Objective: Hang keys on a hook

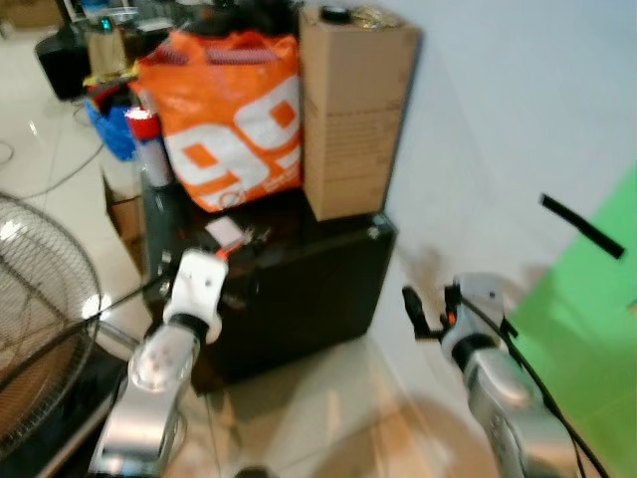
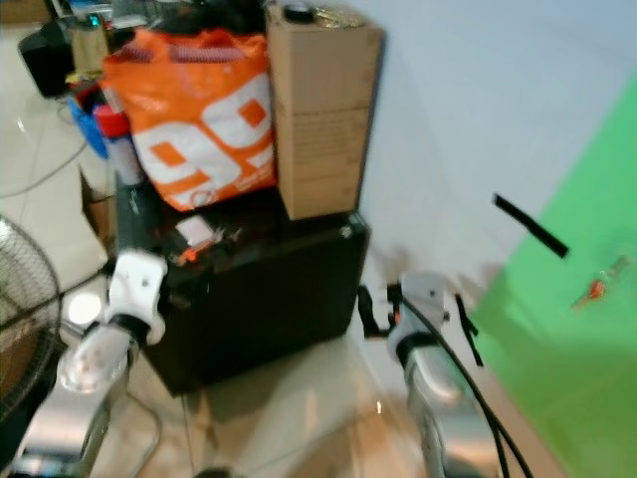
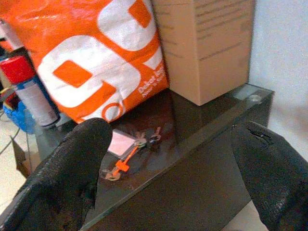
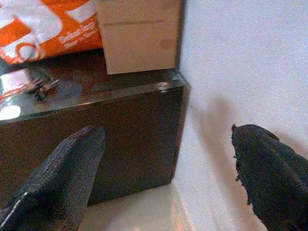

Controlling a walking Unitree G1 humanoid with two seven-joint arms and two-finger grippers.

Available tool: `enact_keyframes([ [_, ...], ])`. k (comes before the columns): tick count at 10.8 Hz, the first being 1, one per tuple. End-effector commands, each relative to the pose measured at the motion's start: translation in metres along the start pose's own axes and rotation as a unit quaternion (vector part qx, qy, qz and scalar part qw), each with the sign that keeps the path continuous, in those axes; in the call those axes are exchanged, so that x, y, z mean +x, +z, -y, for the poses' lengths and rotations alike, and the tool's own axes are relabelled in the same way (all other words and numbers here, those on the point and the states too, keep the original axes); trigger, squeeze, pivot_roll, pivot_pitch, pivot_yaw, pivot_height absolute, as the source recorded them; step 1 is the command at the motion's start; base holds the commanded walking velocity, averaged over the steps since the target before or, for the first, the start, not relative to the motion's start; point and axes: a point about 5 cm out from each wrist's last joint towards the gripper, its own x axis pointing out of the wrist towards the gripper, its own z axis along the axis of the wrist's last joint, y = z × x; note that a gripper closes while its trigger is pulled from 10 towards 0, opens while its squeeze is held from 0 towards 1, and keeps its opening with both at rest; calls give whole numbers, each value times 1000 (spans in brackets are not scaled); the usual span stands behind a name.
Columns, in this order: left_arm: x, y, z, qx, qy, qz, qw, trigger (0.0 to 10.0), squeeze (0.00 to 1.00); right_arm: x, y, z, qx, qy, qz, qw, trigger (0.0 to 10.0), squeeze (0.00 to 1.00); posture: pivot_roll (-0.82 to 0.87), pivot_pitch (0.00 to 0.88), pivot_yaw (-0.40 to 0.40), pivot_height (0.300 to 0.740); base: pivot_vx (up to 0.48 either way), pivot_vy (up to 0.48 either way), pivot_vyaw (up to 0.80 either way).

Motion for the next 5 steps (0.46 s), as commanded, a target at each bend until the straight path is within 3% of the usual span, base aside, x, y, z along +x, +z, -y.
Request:
enact_keyframes([
  [1, 2, 1, 0, -3, -3, -1, 1000, 10000, 0, 3, 3, 3, -2, -9, 9, 1000, 10000, 1000, 60, 0, -37, 740, 345, 0, 0],
  [5, 3, 3, -1, -3, -3, 4, 1000, 10000, 0, 7, 1, 1, -2, -4, 3, 1000, 10000, 1000, 70, 0, -42, 740, 359, 0, 0],
])
